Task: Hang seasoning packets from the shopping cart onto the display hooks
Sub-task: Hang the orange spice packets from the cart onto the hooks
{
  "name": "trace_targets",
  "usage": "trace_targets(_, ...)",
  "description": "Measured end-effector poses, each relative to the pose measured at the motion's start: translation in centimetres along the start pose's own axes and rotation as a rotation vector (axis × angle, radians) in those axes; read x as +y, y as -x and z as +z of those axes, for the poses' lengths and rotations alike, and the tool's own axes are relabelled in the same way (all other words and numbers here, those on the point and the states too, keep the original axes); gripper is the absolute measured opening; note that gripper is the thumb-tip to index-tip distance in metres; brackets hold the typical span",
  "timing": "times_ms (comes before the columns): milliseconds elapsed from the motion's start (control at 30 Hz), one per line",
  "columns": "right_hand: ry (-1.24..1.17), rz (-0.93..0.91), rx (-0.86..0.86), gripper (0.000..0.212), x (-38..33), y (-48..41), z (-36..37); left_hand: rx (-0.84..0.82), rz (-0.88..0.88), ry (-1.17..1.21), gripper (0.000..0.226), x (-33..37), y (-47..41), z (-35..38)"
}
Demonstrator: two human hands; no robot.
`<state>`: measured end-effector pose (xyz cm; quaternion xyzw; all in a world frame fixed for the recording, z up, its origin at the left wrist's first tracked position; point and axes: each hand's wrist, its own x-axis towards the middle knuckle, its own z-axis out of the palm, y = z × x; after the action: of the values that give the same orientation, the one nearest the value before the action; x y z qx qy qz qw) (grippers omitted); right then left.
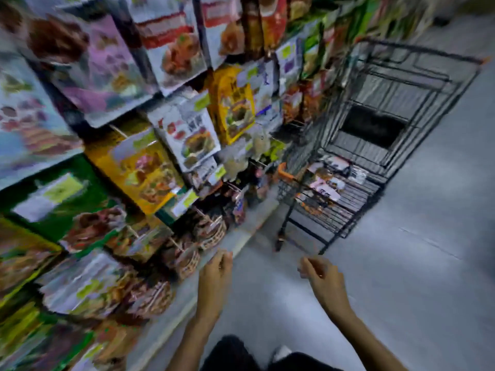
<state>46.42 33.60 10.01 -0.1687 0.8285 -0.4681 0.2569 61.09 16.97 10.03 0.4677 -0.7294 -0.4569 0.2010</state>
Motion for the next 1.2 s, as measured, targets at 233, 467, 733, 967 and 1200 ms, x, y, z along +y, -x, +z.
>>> trace_targets(233, -0.052, 0.150, 0.205, 0.019, 3.2, -6.0, -6.5, -0.204, 0.187, -0.186, 0.029, 5.3, -5.7, 9.6)
trace_targets(467, -0.115, 0.256, 0.360, 0.018, 3.2, -17.1, -10.3, -0.345, 0.251, -0.131, 0.017, 11.6, -17.4, 18.0)
trace_targets(733, -0.143, 0.312, 0.481, 0.016, 1.4, -33.4, -13.2, -0.517, 0.345, -0.260, 0.026, 18.2, -33.1, 28.2)
trace_targets(967, -0.180, 0.478, 0.446, 0.018, 6.5, -46.4, -12.1, -0.645, 0.205, -0.408, 0.024, 15.2, -41.5, 38.9)
trace_targets(1200, -0.133, 0.689, 0.375, 0.025, 17.0, -55.2, -8.9, -0.730, -0.074, -0.455, 0.025, 7.6, -44.6, 47.0)
